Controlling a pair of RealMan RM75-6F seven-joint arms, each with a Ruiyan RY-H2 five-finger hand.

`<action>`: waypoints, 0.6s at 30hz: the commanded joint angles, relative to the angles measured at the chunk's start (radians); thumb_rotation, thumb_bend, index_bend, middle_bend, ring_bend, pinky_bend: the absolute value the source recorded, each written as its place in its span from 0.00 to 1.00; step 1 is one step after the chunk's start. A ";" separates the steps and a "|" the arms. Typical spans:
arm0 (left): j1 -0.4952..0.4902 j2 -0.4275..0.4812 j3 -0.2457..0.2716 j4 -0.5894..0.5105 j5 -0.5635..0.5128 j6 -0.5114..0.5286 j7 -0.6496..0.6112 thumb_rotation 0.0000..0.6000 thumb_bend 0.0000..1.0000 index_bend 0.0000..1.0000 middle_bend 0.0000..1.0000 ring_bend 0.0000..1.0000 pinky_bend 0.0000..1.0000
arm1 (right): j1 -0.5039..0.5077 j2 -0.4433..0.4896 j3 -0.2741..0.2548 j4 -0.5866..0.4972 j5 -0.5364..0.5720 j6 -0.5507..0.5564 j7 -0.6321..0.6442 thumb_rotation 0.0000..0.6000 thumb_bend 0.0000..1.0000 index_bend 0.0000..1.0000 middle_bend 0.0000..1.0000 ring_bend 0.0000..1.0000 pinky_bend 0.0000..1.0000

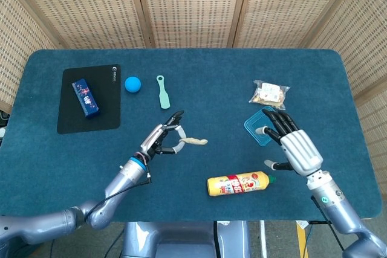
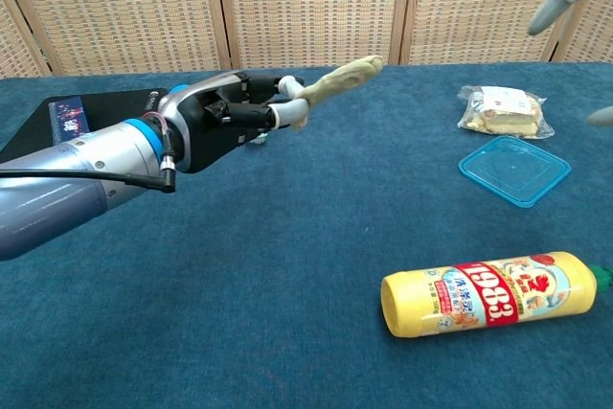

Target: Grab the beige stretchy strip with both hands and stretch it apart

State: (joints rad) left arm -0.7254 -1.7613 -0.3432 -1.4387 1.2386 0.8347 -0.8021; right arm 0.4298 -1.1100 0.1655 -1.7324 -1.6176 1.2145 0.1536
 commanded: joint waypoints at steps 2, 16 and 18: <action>-0.022 -0.024 -0.019 0.001 -0.032 -0.009 0.034 1.00 0.59 0.77 0.00 0.00 0.00 | 0.052 0.005 0.025 -0.041 0.044 -0.077 0.058 1.00 0.10 0.42 0.00 0.00 0.00; -0.057 -0.085 -0.042 0.022 -0.104 -0.021 0.105 1.00 0.59 0.77 0.00 0.00 0.00 | 0.183 -0.013 0.098 -0.120 0.244 -0.246 -0.010 1.00 0.20 0.45 0.00 0.00 0.00; -0.057 -0.089 -0.044 0.024 -0.108 -0.021 0.105 1.00 0.59 0.77 0.00 0.00 0.00 | 0.195 -0.021 0.103 -0.129 0.266 -0.253 -0.029 1.00 0.21 0.45 0.00 0.00 0.00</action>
State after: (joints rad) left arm -0.7825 -1.8501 -0.3867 -1.4152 1.1317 0.8136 -0.6971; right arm 0.6128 -1.1221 0.2613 -1.8526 -1.3673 0.9704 0.1387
